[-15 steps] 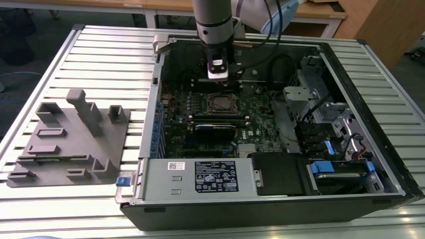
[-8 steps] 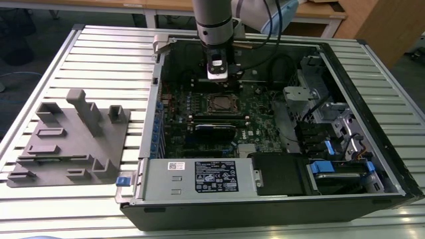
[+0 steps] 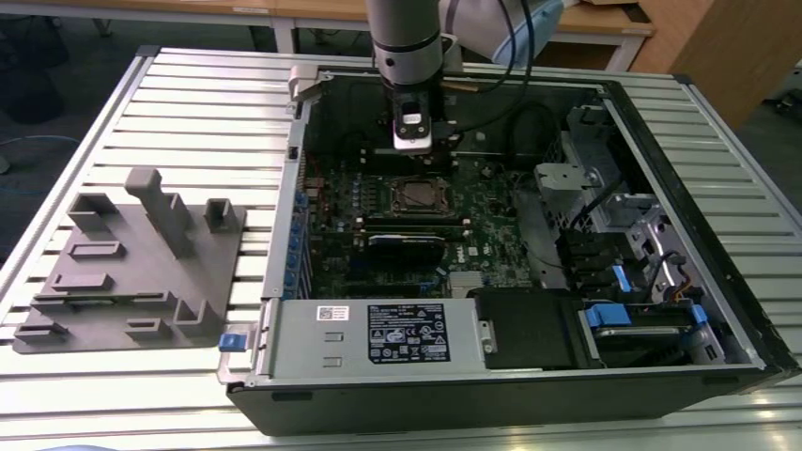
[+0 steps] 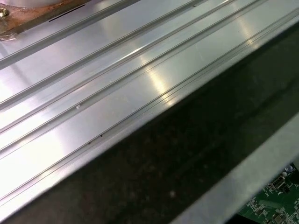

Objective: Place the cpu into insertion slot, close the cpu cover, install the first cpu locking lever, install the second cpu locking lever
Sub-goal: 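Install the first cpu locking lever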

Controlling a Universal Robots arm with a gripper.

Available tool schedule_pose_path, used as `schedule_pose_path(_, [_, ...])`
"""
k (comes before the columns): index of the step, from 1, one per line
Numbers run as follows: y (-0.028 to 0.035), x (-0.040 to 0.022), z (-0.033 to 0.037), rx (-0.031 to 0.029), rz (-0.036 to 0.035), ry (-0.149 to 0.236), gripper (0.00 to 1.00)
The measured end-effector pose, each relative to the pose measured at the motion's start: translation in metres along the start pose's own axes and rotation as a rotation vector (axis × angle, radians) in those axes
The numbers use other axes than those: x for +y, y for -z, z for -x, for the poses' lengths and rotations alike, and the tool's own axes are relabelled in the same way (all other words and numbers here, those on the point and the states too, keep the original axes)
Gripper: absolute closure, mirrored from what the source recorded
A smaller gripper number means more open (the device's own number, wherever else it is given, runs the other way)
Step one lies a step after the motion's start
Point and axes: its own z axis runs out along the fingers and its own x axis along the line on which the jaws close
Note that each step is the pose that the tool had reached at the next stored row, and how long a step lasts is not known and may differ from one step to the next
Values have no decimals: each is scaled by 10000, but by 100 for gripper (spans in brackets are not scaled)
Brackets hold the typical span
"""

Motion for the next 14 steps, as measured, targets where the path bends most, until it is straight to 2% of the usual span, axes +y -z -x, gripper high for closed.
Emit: schedule_pose_path(14, [-9,27,8,-2,-2,-11,89])
